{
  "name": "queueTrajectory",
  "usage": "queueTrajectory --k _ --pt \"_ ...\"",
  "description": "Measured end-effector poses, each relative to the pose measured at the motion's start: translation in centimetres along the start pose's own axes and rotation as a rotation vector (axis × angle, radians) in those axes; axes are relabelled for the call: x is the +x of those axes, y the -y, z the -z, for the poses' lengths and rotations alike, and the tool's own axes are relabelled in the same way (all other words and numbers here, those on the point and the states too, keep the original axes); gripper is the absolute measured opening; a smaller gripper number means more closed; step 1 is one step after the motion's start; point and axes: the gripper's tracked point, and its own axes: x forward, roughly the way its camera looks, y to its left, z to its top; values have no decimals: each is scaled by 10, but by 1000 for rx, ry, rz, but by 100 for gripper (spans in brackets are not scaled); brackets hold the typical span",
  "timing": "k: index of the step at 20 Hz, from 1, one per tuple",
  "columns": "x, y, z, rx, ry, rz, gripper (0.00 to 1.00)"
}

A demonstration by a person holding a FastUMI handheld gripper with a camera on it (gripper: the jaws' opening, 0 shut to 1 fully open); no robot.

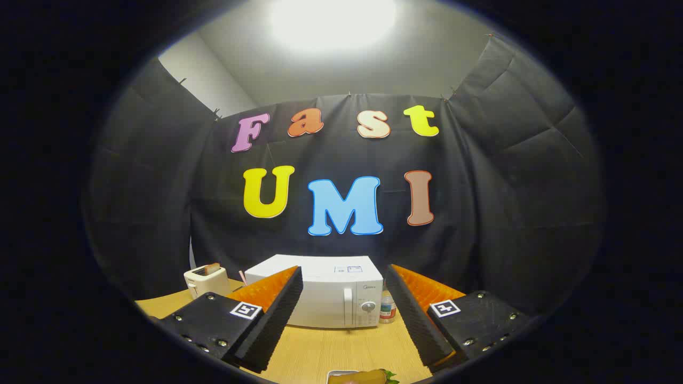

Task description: Open the microwave, put the food inside, and close the microwave door.

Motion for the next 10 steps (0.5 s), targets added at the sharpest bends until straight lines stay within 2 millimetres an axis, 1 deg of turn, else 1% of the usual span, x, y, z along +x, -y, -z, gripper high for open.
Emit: queueTrajectory --k 3,10 --pt "1 -1 -2 -17 3 -6 99" --pt "5 -1 1 -17 -5 -11 99"
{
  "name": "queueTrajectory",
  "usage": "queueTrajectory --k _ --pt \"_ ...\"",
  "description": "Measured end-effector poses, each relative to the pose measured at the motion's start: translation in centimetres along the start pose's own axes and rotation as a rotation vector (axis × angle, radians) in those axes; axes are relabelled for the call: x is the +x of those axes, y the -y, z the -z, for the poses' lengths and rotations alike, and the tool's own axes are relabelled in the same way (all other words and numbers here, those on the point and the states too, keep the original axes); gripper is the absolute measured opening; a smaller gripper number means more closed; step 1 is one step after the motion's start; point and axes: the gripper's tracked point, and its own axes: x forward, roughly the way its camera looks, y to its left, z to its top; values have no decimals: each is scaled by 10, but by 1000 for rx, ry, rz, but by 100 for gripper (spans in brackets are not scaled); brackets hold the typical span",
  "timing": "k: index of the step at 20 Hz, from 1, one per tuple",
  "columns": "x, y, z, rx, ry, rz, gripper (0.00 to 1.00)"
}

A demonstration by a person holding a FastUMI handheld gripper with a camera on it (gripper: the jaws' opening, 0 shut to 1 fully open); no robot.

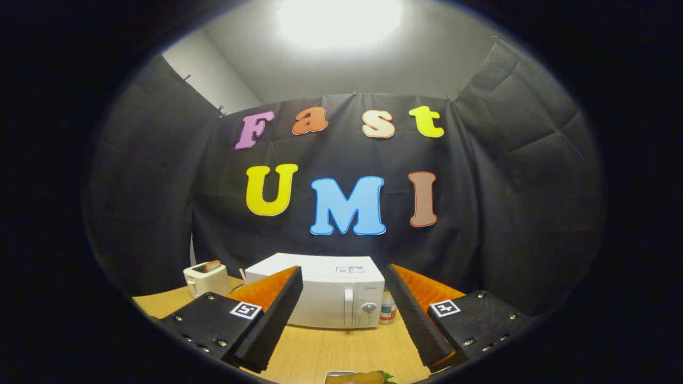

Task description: Open the microwave, put the food inside, and close the microwave door.

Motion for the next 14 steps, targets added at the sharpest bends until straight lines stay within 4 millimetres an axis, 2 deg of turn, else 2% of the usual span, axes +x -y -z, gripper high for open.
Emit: queueTrajectory --k 10,14 --pt "3 3 11 -1 -13 9 99" --pt "12 4 16 -27 -14 0 99"
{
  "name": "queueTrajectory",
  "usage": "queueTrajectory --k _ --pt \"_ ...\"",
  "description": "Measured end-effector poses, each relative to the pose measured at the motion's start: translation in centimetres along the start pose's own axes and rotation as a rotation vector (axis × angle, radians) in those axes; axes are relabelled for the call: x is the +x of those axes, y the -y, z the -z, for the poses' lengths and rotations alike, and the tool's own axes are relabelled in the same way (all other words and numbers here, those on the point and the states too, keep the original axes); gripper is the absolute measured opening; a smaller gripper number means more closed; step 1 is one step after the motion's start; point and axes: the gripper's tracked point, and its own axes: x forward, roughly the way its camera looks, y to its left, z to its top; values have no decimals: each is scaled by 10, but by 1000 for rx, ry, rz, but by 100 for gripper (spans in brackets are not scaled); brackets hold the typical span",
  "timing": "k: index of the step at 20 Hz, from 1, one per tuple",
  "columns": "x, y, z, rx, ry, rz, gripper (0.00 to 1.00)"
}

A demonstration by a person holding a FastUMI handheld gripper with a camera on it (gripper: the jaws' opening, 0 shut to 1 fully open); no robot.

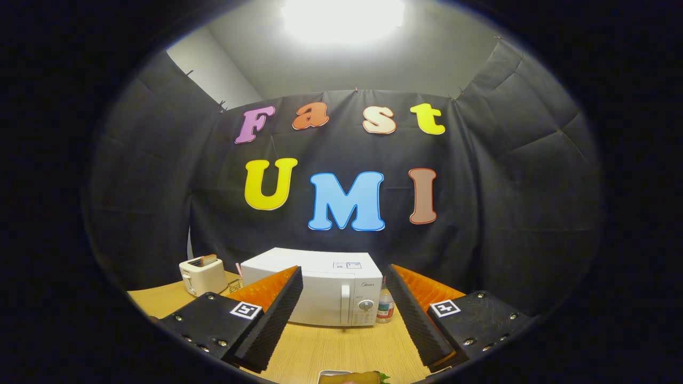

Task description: Open the microwave, put the food inside, and close the microwave door.

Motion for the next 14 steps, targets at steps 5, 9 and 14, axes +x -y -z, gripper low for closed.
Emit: queueTrajectory --k 5,9,14 --pt "29 1 17 3 -18 -14 99" --pt "66 5 46 -7 -63 -31 99" --pt "119 7 93 -7 -152 -65 99"
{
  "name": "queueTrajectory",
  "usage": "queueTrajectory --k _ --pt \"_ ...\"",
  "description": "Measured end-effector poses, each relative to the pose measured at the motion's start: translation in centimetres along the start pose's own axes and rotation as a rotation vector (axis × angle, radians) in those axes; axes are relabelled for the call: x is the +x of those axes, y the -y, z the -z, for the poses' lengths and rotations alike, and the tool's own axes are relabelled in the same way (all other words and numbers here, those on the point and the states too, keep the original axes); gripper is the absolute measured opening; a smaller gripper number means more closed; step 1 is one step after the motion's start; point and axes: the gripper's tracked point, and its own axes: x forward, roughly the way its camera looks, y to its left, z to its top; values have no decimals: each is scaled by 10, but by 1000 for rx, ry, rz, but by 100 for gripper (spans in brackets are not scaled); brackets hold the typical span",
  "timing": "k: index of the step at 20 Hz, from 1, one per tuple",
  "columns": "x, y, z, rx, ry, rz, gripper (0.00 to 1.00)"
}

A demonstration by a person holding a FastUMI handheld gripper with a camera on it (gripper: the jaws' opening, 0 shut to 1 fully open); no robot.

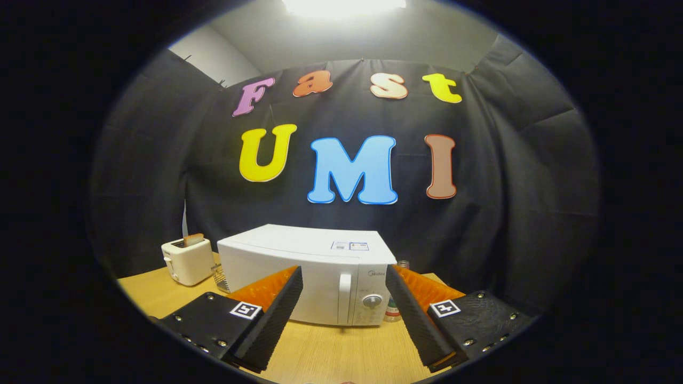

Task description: Open the microwave, put the food inside, and close the microwave door.

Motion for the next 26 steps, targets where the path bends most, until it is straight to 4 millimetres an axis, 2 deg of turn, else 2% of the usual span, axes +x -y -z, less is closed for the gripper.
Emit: queueTrajectory --k 8,12,14,15,16,17,18,19,20,21,22,23,26 --pt "93 4 61 24 -145 -25 99" --pt "123 6 93 49 -221 -17 98" --pt "135 6 107 62 -262 -11 88" --pt "139 5 113 66 -281 -11 77" --pt "141 5 115 70 -292 -6 73" --pt "140 3 115 65 -292 4 50" --pt "139 3 116 45 -291 7 49" --pt "140 3 116 31 -293 6 43" --pt "126 -1 111 38 -308 -6 42" --pt "151 1 122 26 -296 1 18" --pt "139 -1 118 44 -311 5 18" --pt "138 -2 117 55 -318 -5 9" --pt "137 -3 115 59 -333 -22 8"
